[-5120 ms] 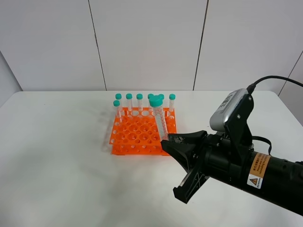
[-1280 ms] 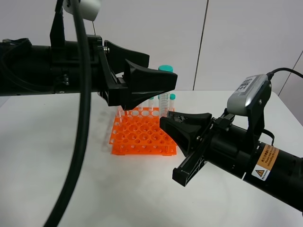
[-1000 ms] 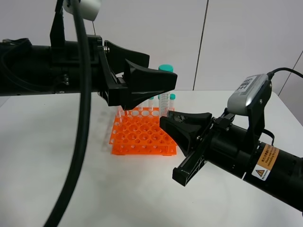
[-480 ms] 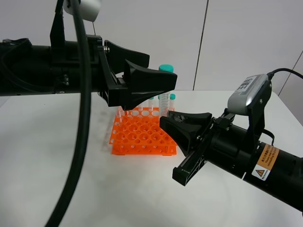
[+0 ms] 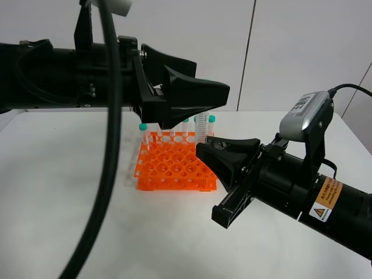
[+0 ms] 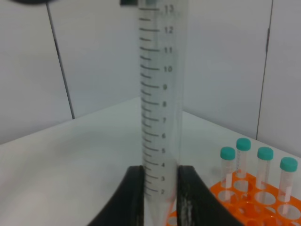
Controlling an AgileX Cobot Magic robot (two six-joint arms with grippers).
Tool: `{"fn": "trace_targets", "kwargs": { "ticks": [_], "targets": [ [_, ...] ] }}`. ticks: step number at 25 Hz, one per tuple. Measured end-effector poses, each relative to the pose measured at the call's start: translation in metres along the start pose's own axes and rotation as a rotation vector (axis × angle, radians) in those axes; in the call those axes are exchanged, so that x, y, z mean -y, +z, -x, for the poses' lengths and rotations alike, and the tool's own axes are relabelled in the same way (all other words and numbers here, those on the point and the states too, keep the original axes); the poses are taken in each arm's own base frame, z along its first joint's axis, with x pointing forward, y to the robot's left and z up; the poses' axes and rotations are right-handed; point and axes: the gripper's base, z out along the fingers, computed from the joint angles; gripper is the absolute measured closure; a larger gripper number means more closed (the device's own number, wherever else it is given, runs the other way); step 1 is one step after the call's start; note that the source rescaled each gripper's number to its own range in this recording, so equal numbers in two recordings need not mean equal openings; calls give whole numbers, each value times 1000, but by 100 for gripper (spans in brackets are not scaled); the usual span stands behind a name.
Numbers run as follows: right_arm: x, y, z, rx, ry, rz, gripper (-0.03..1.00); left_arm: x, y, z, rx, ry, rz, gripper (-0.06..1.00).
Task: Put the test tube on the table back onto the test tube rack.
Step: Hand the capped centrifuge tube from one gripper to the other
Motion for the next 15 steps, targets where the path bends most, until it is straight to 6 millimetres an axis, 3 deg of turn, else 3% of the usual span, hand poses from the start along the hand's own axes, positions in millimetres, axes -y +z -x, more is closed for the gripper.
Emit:
{"fn": "trace_targets", "kwargs": {
  "ticks": [15],
  "targets": [
    [0, 0, 0, 1, 1, 0, 96, -2, 1, 2, 1, 7, 7, -1]
  ]
}}
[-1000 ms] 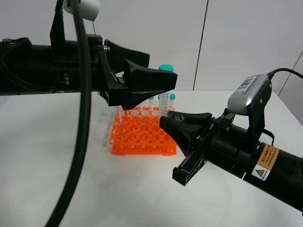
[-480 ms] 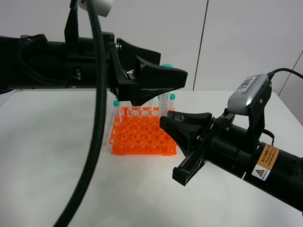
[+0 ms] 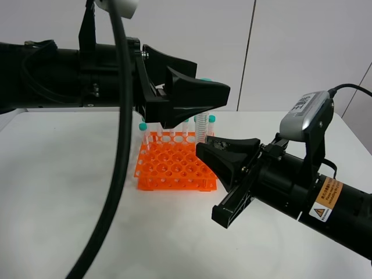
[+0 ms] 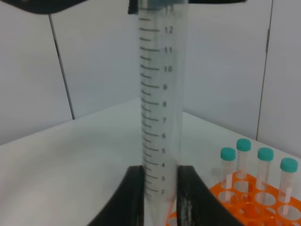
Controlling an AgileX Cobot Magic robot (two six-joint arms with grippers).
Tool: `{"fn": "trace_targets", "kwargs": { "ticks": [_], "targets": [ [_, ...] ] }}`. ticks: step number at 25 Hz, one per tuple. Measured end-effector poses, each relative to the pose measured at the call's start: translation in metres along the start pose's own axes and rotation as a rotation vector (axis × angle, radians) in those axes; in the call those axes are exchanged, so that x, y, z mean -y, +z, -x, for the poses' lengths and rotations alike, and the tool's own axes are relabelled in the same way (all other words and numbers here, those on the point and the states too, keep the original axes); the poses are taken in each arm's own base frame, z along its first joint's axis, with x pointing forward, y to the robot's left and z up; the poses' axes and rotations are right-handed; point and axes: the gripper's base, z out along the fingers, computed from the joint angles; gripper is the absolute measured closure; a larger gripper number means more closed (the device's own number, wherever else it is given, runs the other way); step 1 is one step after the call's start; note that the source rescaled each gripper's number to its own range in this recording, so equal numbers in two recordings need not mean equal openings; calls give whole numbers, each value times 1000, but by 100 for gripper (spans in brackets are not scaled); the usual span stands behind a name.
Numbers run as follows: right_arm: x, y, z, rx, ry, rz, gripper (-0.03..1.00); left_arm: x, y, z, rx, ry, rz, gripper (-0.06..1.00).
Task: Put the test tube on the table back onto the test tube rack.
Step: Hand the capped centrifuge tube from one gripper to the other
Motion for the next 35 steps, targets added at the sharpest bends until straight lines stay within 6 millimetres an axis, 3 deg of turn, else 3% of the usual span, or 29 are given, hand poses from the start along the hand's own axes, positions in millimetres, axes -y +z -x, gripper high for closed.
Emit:
{"fn": "trace_targets", "kwargs": {
  "ticks": [7, 13, 22, 35],
  "targets": [
    [0, 0, 0, 4, 0, 0, 96, -1, 0, 0, -2, 3, 15, 2],
    [0, 0, 0, 5, 0, 0, 96, -1, 0, 0, -2, 11, 15, 18],
    [1, 0, 0, 5, 3, -6, 96, -1, 0, 0, -2, 12, 14, 52],
    [4, 0, 1, 12, 13, -47, 96, -1, 0, 1, 0, 42, 6, 75]
  ]
}}
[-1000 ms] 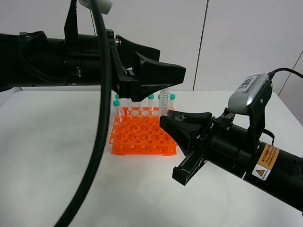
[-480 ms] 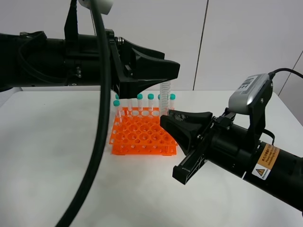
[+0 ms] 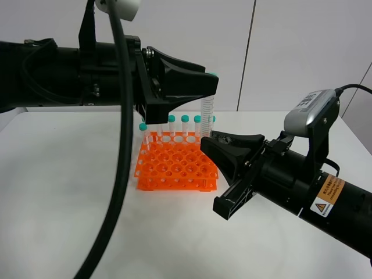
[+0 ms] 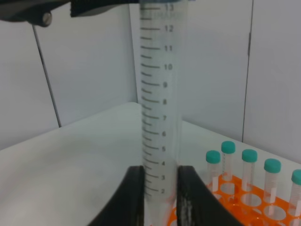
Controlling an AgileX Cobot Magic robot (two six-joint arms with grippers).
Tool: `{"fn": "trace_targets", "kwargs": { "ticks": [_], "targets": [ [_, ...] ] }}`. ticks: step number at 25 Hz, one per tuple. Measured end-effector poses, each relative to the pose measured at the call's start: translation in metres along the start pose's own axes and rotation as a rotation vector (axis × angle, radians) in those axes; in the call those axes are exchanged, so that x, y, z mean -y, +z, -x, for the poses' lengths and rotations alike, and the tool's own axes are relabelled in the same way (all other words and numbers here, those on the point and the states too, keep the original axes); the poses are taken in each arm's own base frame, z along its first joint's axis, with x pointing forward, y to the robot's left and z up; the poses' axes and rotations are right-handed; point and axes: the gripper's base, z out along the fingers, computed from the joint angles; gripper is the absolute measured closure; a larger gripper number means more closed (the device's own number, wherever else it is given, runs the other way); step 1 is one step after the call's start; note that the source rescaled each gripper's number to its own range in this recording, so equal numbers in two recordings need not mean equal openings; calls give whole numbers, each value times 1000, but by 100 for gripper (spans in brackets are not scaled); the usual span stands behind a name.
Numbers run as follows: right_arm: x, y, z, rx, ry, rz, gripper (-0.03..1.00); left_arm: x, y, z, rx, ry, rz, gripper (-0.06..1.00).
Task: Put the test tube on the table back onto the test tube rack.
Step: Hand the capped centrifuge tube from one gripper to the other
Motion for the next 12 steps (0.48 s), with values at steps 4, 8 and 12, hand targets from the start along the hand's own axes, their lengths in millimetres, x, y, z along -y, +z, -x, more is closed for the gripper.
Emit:
{"fn": "trace_targets", "kwargs": {
  "ticks": [4, 8, 12],
  "targets": [
    [0, 0, 0, 0, 0, 0, 96, 0, 0, 0, 1, 2, -2, 75],
    [-2, 0, 0, 1, -14, 17, 96, 2, 0, 0, 5, 4, -19, 75],
    [-2, 0, 0, 1, -14, 22, 96, 2, 0, 1, 6, 9, -21, 75]
  ]
}}
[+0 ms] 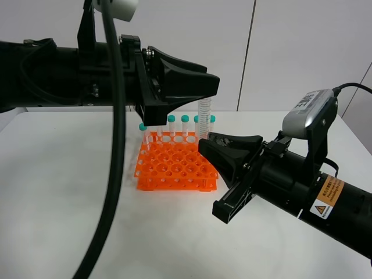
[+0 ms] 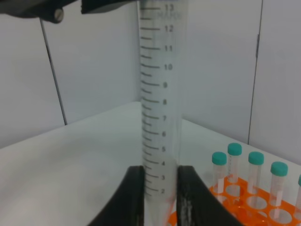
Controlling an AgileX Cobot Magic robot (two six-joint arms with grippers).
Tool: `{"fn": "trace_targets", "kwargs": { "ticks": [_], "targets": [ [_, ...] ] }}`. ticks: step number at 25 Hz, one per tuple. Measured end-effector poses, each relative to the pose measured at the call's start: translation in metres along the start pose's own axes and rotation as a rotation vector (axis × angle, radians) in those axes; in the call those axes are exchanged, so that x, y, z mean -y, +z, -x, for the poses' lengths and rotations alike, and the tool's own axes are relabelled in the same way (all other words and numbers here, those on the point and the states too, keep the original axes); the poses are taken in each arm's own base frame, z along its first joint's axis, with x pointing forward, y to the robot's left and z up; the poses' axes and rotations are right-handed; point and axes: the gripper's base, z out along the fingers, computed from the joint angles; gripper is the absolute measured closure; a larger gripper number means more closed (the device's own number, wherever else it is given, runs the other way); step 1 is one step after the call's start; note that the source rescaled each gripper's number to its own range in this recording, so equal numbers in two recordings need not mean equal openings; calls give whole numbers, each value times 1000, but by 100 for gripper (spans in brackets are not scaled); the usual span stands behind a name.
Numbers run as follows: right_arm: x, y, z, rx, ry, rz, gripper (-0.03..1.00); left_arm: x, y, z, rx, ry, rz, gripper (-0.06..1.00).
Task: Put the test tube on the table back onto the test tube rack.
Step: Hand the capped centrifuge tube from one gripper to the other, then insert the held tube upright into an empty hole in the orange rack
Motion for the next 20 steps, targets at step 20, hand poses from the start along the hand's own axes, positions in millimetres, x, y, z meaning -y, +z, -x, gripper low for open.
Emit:
{"fn": "trace_targets", "kwargs": {
  "ticks": [20],
  "targets": [
    [0, 0, 2, 18, 3, 1, 96, 1, 0, 0, 4, 1, -14, 94]
  ]
}}
